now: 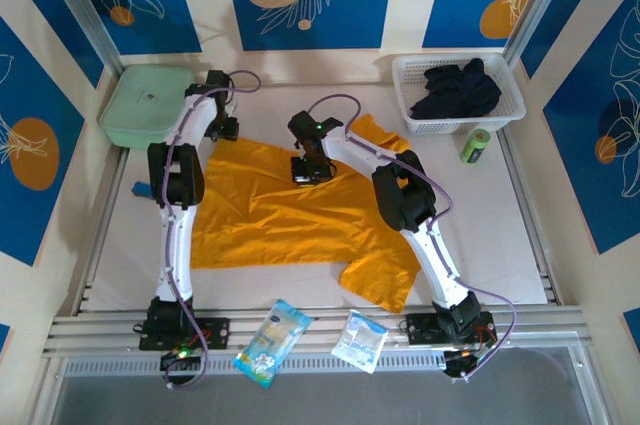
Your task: Fold and stack the t-shirts
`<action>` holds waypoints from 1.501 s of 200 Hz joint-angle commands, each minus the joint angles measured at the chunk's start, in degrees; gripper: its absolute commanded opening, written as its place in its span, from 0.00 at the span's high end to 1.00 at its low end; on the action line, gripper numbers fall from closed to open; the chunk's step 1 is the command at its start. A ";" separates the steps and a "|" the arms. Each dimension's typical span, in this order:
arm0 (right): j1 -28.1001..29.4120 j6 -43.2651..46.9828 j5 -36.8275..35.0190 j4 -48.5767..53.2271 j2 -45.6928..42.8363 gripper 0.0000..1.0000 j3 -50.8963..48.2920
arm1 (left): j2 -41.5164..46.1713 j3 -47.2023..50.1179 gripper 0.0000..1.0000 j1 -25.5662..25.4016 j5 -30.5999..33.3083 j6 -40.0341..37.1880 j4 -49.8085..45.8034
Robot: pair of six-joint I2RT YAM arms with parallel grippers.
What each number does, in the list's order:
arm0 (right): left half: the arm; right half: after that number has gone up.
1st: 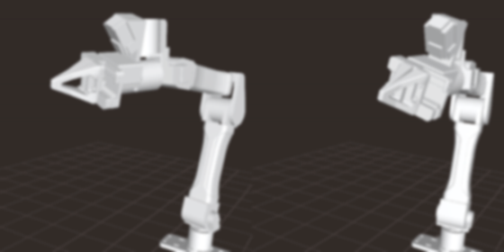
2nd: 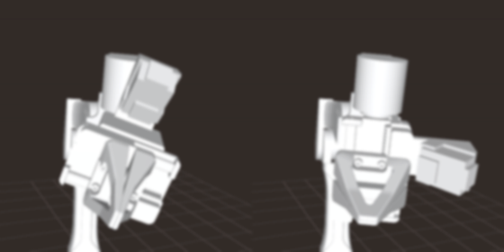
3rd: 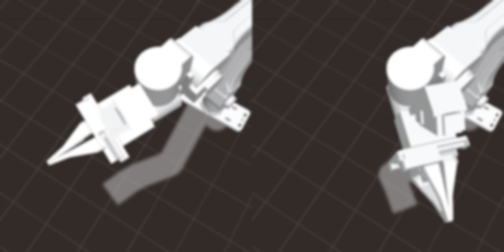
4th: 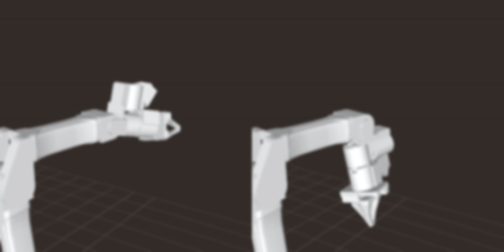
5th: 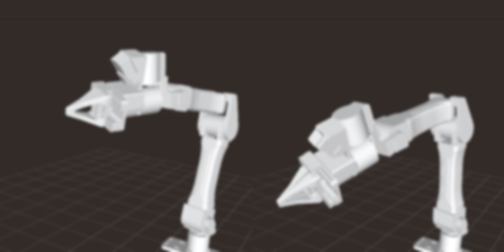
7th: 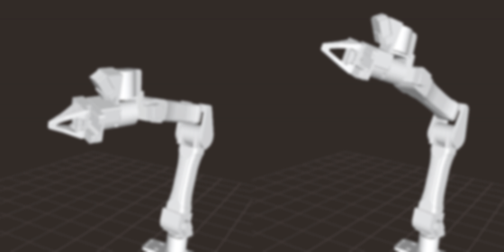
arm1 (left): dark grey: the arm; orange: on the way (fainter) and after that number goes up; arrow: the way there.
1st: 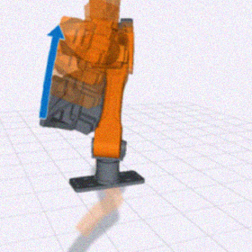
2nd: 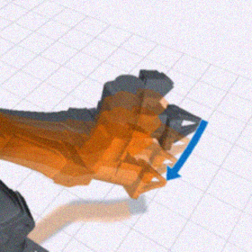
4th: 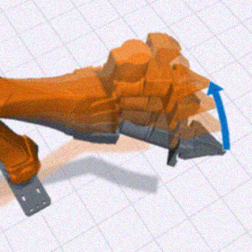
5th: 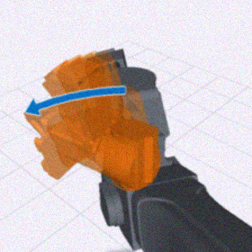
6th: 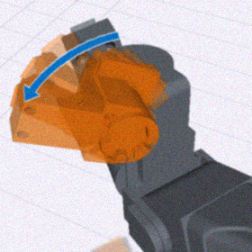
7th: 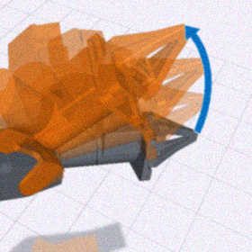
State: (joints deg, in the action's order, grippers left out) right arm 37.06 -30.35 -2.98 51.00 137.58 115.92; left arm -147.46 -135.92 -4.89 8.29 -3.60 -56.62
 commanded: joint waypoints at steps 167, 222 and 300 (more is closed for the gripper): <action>-0.03 1.34 -0.97 5.76 2.26 1.00 -0.78 | -7.32 -7.91 0.84 0.13 -8.56 -7.41 -12.23; -0.61 1.82 -2.48 5.09 -0.77 1.00 -2.45 | 0.86 -0.92 1.00 0.05 -4.92 -2.27 -5.23; -11.22 6.43 -7.81 5.31 -9.78 0.67 -1.84 | 26.60 16.61 1.00 -1.17 -1.70 7.24 2.35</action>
State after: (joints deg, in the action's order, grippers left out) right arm 29.52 -26.74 -7.94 54.28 130.93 113.43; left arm -129.05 -123.48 -5.37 4.95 -0.25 -56.90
